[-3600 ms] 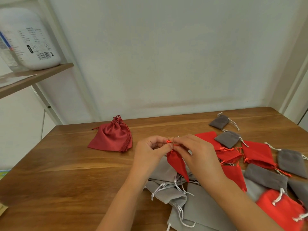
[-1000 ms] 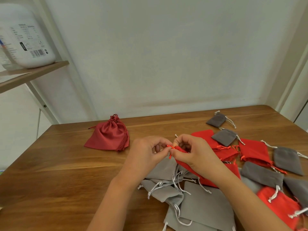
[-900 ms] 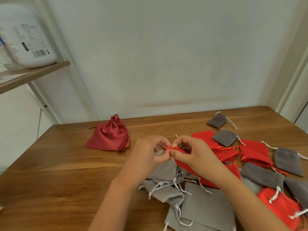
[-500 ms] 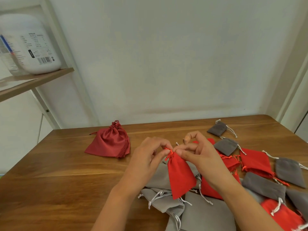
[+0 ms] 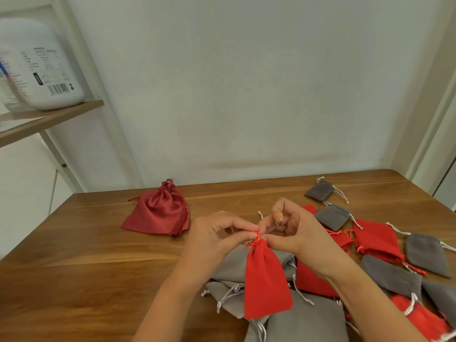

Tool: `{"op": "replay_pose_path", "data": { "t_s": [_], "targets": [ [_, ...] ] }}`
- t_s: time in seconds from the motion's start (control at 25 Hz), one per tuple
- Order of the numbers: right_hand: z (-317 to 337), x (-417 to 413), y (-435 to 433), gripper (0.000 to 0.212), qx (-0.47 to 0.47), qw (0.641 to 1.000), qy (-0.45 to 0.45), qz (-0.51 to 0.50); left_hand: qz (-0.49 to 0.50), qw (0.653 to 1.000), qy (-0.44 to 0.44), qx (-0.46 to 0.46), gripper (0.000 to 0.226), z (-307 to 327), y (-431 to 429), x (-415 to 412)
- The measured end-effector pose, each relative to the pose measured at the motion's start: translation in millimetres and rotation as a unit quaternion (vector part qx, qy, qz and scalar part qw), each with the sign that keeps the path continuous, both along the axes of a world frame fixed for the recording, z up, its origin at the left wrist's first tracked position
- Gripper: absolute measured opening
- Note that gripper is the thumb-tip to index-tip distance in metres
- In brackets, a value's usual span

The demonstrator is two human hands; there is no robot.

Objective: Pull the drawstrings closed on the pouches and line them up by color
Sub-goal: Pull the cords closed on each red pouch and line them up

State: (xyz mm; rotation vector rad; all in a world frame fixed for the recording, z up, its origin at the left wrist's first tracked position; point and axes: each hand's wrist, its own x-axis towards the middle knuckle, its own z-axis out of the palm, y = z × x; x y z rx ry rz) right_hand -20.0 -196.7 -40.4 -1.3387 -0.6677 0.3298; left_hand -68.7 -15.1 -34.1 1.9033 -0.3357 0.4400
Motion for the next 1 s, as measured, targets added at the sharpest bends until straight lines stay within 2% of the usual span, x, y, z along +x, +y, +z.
{"op": "replay_pose_path", "data": {
  "t_s": [0.24,0.36,0.56,0.84,0.92,1.0],
  "targets": [
    [-2.5,1.7,-1.6,0.038,-0.016,0.999,-0.028,0.019,0.028,0.999,0.000,0.015,0.011,0.9,-3.4,-2.4],
    [-2.9,1.7,-1.7,0.036,-0.051,0.997,-0.063,0.012,0.035,0.998,-0.006,0.054,0.008,0.1,-5.2,-0.3],
    [-2.2,3.5,-6.4,0.037,-0.136,0.974,-0.164,-0.078,0.044,0.986,-0.041,0.153,0.009,-0.2,-8.1,-1.4],
    [-3.0,4.5,-6.2,0.038,-0.202,0.919,-0.300,-0.159,0.047,0.989,-0.018,0.140,0.010,-7.1,-14.6,0.9],
    [-5.0,1.1,-0.3,0.031,-0.193,0.917,-0.306,-0.166,0.067,0.989,-0.019,0.134,0.011,-11.2,-15.1,2.6],
    [-5.3,-3.2,6.0,0.026,-0.159,0.932,-0.286,-0.158,0.073,0.991,-0.019,0.110,0.012,-13.2,-15.5,2.9]
  ]
}}
